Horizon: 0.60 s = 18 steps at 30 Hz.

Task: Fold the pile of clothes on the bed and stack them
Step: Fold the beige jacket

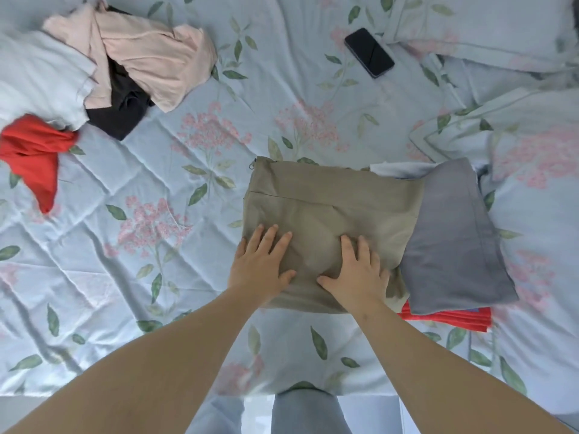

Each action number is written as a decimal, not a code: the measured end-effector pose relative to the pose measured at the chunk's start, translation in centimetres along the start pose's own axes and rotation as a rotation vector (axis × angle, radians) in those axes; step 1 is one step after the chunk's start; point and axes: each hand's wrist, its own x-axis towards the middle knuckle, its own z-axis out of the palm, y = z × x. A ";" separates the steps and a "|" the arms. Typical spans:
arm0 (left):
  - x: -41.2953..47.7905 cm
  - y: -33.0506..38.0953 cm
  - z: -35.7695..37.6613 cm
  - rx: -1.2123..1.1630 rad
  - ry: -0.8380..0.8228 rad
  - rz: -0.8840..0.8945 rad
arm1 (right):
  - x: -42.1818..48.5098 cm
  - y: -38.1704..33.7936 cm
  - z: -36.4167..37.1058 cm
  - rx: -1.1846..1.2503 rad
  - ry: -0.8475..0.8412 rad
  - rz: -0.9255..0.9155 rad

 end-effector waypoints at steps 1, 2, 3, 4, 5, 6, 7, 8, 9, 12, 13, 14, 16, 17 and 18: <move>-0.5 -0.6 -0.8 -0.005 0.007 -0.008 | -0.6 -0.9 -0.5 -0.010 0.021 -0.029; -1.2 -1.3 -1.7 0.001 0.019 -0.015 | -1.3 -1.9 -1.1 -0.015 0.043 -0.057; -1.9 -2.0 -2.6 0.016 0.038 -0.015 | -2.0 -3.0 -1.6 -0.015 0.064 -0.080; -2.7 -2.9 -3.4 0.035 0.062 -0.012 | -2.8 -4.3 -2.1 -0.009 0.085 -0.098; -3.5 -3.8 -4.2 0.049 0.089 -0.009 | -3.7 -5.5 -2.5 -0.002 0.104 -0.113; -4.4 -4.9 -5.0 0.057 0.115 -0.007 | -4.6 -6.9 -2.9 0.005 0.121 -0.126; -5.3 -6.1 -5.8 0.063 0.141 -0.003 | -5.5 -8.2 -3.2 0.013 0.139 -0.138; -6.1 -7.4 -6.7 0.073 0.169 0.006 | -6.5 -9.7 -3.5 0.022 0.161 -0.149; -6.9 -8.7 -7.7 0.086 0.201 0.019 | -7.4 -11.2 -3.8 0.030 0.186 -0.159; -9.3 -13.1 -10.8 0.114 0.299 0.075 | -10.3 -16.1 -4.5 0.030 0.260 -0.179; -10.1 -14.6 -11.8 0.115 0.335 0.095 | -11.4 -17.7 -4.8 0.039 0.286 -0.175; -10.9 -16.1 -12.8 0.119 0.371 0.113 | -12.4 -19.4 -4.9 0.050 0.316 -0.172; -12.5 -18.9 -14.7 0.141 0.434 0.144 | -14.6 -22.5 -5.1 0.063 0.383 -0.186; -13.4 -20.1 -15.5 0.152 0.461 0.157 | -15.6 -23.8 -5.2 0.070 0.410 -0.197; -14.2 -21.1 -16.3 0.163 0.487 0.166 | -16.7 -25.1 -5.2 0.077 0.433 -0.206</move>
